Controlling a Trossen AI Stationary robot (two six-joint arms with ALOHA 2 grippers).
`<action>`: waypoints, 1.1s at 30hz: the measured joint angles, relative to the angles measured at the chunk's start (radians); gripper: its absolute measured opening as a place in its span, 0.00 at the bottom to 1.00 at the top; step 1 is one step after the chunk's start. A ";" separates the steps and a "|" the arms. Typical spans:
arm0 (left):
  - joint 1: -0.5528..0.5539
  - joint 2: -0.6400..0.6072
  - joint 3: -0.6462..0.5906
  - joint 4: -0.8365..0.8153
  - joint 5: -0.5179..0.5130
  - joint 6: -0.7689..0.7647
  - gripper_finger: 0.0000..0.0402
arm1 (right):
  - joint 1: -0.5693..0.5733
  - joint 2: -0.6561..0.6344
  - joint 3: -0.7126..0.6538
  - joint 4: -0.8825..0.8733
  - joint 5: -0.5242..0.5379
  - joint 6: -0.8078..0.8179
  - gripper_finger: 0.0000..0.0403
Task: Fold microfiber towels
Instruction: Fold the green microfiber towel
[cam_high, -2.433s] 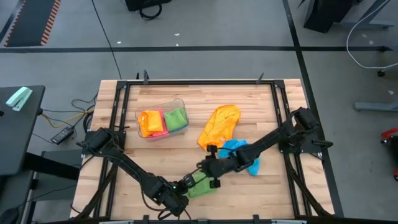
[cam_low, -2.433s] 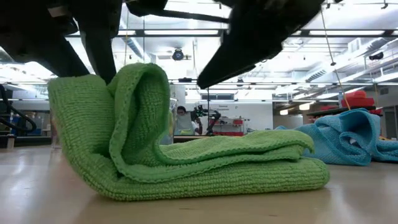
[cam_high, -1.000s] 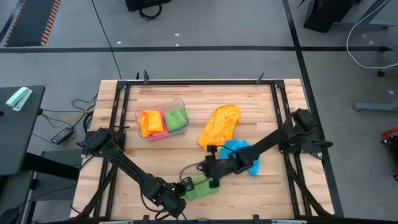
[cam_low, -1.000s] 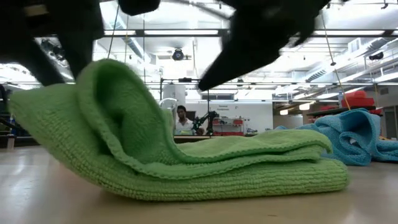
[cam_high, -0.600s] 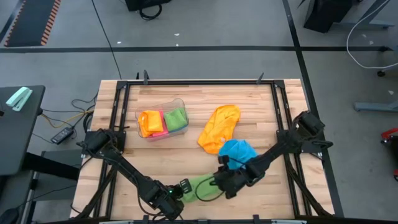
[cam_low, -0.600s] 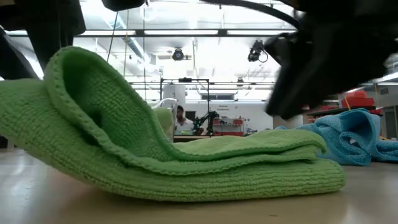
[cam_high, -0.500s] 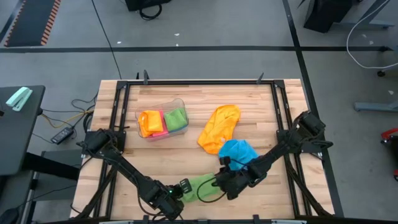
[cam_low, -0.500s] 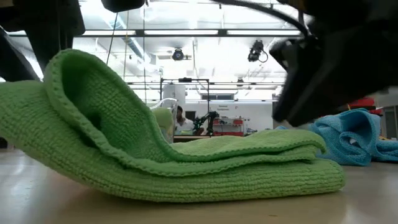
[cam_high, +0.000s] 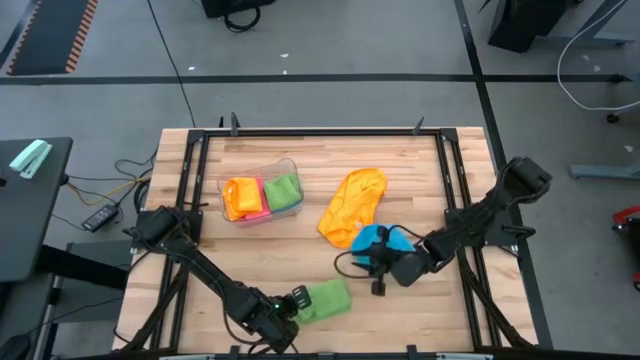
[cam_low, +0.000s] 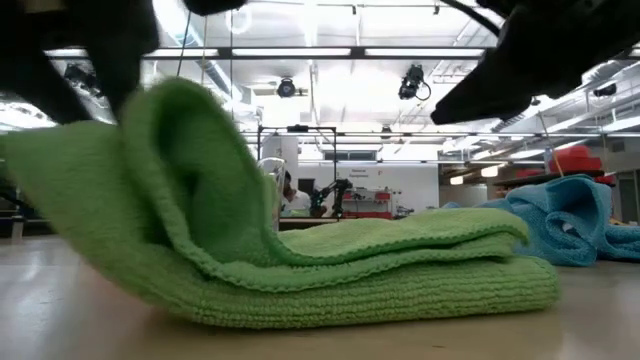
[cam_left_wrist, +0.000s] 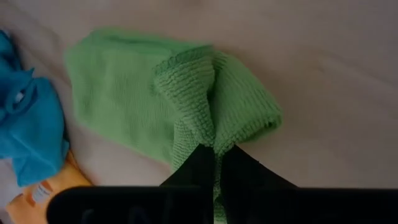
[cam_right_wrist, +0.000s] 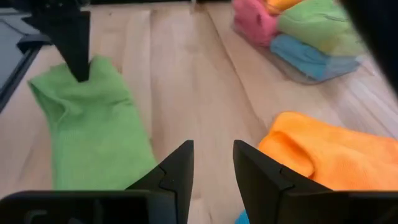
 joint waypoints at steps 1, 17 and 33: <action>0.005 0.000 0.000 -0.002 0.000 -0.006 0.05 | -0.004 0.001 -0.007 0.020 0.000 -0.004 0.30; -0.019 0.000 0.000 -0.017 0.000 -0.020 0.06 | 0.039 0.075 -0.021 0.111 -0.376 -0.193 0.30; -0.019 0.000 0.000 -0.014 0.000 -0.019 0.06 | 0.180 0.209 -0.021 0.408 -0.516 -0.358 0.24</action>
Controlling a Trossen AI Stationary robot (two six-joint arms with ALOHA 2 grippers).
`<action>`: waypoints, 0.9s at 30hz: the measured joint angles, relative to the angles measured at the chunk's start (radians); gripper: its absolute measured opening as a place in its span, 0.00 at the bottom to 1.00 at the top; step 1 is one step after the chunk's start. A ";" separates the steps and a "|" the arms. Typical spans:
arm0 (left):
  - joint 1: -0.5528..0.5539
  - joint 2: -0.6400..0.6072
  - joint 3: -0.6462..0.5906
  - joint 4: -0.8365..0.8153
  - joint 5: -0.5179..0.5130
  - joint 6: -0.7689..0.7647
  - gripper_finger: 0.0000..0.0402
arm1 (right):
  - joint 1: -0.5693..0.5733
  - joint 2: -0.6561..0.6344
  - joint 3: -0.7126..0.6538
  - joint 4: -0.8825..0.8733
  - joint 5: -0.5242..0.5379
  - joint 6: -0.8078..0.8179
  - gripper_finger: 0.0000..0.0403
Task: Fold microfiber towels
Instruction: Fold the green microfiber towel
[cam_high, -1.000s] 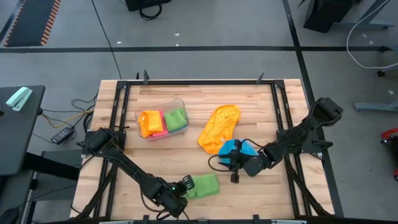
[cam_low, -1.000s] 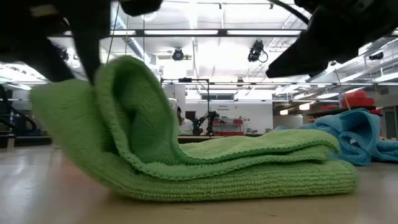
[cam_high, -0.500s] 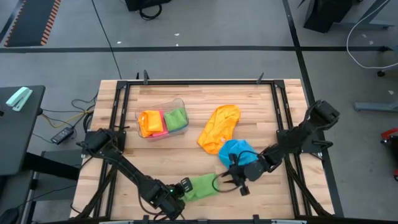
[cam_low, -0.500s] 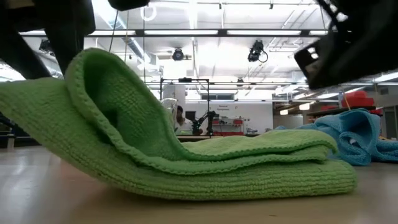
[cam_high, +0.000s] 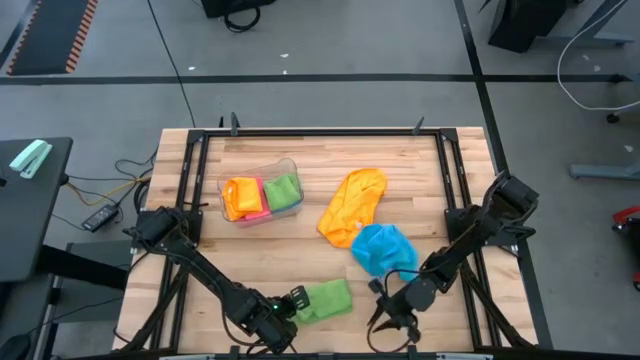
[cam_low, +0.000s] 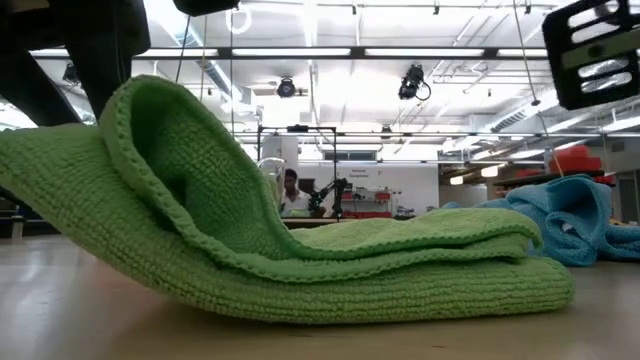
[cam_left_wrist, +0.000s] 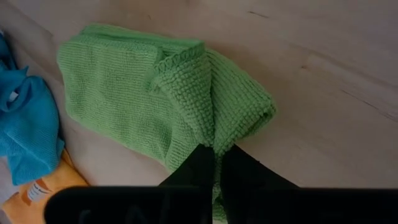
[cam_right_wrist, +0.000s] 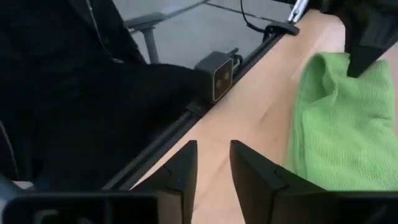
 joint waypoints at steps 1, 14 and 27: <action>0.000 0.000 0.000 0.001 0.000 -0.001 0.07 | -0.005 -0.005 0.000 -0.028 0.034 0.022 0.23; 0.003 0.000 0.000 0.004 0.000 -0.005 0.04 | -0.122 0.033 0.000 -0.176 0.178 0.237 0.19; 0.058 0.000 0.037 -0.017 0.158 0.023 0.03 | -0.164 0.164 0.055 -0.138 0.179 0.255 0.19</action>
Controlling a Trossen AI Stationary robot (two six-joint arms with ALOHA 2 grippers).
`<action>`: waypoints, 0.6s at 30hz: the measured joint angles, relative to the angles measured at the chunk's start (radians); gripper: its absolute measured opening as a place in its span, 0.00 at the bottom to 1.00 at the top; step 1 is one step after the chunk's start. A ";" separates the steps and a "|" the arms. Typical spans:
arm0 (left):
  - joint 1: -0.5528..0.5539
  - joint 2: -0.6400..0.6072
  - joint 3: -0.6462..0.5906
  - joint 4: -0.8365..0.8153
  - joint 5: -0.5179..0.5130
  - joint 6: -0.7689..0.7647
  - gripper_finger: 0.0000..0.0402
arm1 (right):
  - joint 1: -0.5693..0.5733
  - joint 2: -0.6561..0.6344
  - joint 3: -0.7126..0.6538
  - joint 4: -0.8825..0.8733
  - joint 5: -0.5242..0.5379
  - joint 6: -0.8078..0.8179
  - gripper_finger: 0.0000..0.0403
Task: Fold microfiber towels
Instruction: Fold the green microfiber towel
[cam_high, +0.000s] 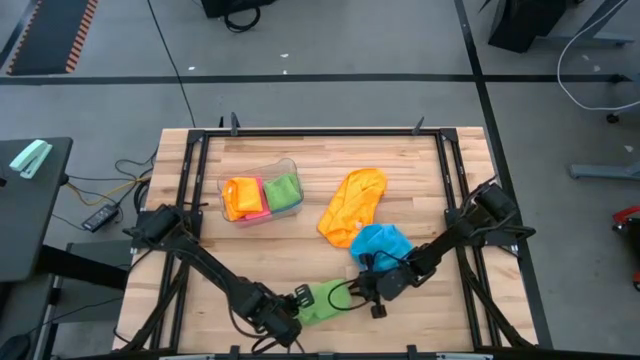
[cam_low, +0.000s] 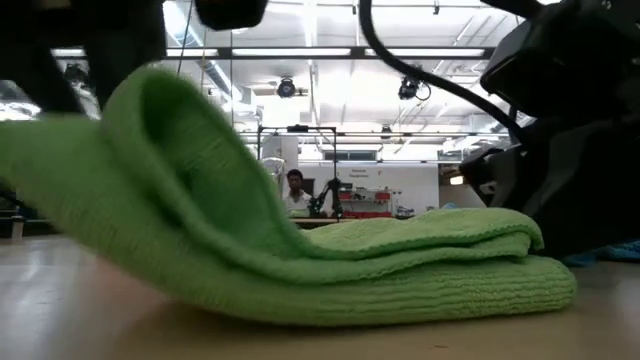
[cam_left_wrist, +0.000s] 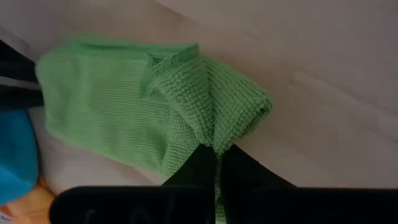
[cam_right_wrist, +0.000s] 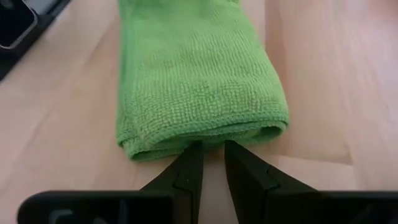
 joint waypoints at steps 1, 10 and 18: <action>0.006 0.000 0.012 -0.011 0.011 0.000 0.04 | -0.003 0.000 0.000 -0.002 0.000 -0.001 0.19; 0.081 -0.002 0.079 -0.054 0.159 -0.047 0.03 | -0.008 0.000 0.000 0.000 0.000 0.009 0.23; 0.093 -0.002 0.080 -0.060 0.165 -0.047 0.08 | -0.034 0.000 0.000 0.006 0.000 0.018 0.48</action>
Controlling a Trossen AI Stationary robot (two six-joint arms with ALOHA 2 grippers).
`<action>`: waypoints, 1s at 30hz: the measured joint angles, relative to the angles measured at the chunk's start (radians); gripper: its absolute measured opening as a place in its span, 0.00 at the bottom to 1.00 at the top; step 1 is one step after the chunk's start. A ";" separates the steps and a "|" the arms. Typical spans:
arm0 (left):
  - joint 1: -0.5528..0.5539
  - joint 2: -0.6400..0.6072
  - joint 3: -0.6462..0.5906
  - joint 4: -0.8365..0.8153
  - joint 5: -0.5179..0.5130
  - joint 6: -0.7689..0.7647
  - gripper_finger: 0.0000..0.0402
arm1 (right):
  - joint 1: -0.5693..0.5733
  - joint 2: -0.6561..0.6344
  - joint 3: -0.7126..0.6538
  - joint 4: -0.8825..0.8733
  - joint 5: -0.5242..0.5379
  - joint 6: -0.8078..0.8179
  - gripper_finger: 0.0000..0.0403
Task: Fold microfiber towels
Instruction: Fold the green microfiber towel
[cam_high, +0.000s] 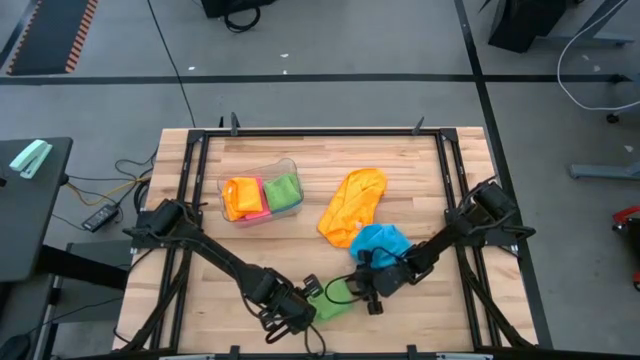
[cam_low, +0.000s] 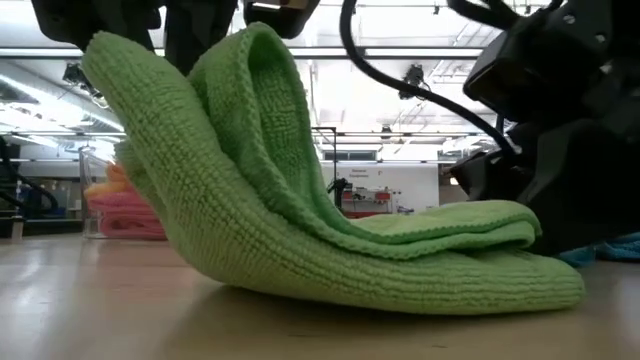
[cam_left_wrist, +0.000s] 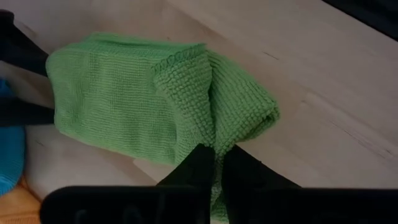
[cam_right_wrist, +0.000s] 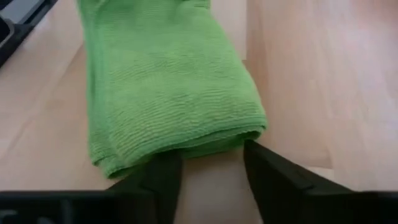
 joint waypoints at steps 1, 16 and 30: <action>0.000 0.000 0.000 0.000 0.000 0.000 0.08 | -0.003 0.000 0.000 0.000 0.001 0.003 0.51; 0.000 0.001 0.000 -0.005 -0.005 0.000 0.08 | -0.006 0.000 0.000 0.031 0.023 0.020 0.81; -0.014 0.002 0.000 -0.038 -0.004 -0.120 0.09 | 0.011 -0.209 0.000 -0.080 -0.129 -0.079 0.81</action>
